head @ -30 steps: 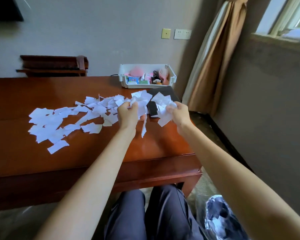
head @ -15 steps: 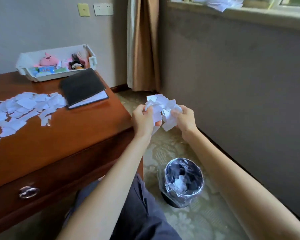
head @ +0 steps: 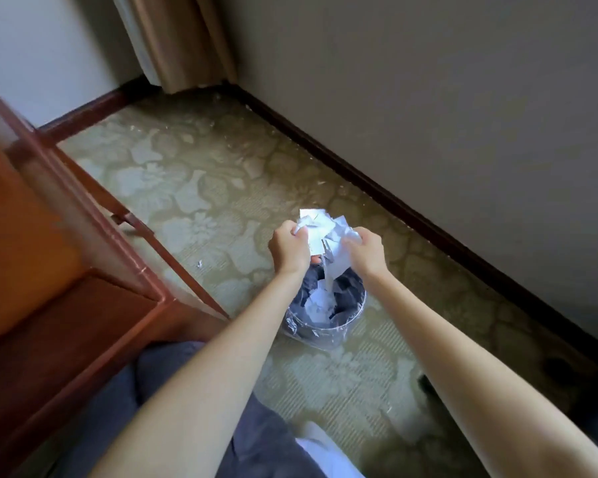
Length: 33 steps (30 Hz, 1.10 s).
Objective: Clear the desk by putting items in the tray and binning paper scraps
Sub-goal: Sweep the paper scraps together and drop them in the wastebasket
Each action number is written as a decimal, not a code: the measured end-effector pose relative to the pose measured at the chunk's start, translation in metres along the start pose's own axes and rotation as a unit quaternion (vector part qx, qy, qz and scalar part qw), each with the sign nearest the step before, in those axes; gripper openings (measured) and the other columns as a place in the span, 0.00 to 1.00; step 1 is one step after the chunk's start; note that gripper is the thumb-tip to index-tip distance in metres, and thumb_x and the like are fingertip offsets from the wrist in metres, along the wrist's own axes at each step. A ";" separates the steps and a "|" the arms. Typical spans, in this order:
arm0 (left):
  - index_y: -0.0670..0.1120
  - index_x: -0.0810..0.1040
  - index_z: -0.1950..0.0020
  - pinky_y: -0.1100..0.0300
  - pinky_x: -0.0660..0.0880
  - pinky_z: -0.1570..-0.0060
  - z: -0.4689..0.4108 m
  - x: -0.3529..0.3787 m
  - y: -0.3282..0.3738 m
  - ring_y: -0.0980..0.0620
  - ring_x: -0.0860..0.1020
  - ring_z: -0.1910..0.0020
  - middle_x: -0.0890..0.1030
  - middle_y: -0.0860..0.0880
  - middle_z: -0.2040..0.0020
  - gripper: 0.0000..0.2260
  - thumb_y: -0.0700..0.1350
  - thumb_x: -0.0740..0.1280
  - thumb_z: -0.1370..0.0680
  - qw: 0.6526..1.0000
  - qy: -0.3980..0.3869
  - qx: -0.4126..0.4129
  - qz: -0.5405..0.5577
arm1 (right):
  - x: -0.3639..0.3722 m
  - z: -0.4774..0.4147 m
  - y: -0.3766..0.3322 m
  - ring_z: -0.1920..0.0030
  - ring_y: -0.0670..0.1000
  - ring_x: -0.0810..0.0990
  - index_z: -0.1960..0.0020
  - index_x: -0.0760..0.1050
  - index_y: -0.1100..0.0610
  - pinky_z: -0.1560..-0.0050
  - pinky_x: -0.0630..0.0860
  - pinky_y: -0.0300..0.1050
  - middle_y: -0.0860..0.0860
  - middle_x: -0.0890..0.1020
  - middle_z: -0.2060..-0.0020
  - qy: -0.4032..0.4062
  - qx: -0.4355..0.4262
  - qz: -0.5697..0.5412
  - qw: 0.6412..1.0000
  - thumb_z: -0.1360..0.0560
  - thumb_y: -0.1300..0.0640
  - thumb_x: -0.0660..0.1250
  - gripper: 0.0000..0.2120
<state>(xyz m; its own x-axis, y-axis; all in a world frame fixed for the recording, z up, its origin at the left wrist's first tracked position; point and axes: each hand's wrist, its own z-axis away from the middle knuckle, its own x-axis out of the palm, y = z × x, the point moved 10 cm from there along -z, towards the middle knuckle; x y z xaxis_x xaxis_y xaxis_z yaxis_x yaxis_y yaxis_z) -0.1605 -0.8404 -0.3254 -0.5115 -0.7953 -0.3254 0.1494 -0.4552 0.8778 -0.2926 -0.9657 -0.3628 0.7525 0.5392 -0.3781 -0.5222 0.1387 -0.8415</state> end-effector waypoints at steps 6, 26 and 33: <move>0.42 0.64 0.70 0.72 0.63 0.88 -0.043 0.051 -0.072 0.53 0.71 0.81 0.69 0.46 0.67 0.16 0.35 0.58 0.23 0.993 -0.056 -0.066 -0.084 | 0.020 -0.041 0.082 0.69 0.50 0.60 0.72 0.58 0.55 0.70 0.57 0.43 0.49 0.65 0.73 0.010 0.095 0.076 0.993 0.27 0.64 0.55 0.16; 0.33 0.77 0.42 0.46 0.77 0.43 -0.110 0.109 -0.229 0.37 0.77 0.42 0.76 0.35 0.40 0.13 0.28 0.59 0.24 0.946 -0.149 -0.236 -0.166 | 0.085 -0.093 0.203 0.54 0.61 0.79 0.48 0.73 0.65 0.57 0.75 0.48 0.64 0.78 0.48 -0.058 0.235 0.194 0.951 0.24 0.67 0.53 0.11; 0.42 0.72 0.33 0.49 0.73 0.38 -0.095 0.095 -0.203 0.40 0.73 0.38 0.74 0.42 0.35 0.21 0.29 0.54 0.24 0.917 -0.202 -0.182 -0.293 | 0.091 -0.080 0.187 0.39 0.64 0.74 0.33 0.64 0.67 0.42 0.72 0.52 0.65 0.74 0.38 -0.124 0.208 0.293 0.925 0.21 0.65 0.51 0.17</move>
<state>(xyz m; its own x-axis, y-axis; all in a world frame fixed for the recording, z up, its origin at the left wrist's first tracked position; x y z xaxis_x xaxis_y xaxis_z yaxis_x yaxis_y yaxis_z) -0.1591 -0.8614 -0.5673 -0.8546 -0.1925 -0.4824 -0.0158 -0.9187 0.3946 -0.2895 -0.9571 -0.5855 0.2035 0.7906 -0.5776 -0.9592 0.0428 -0.2794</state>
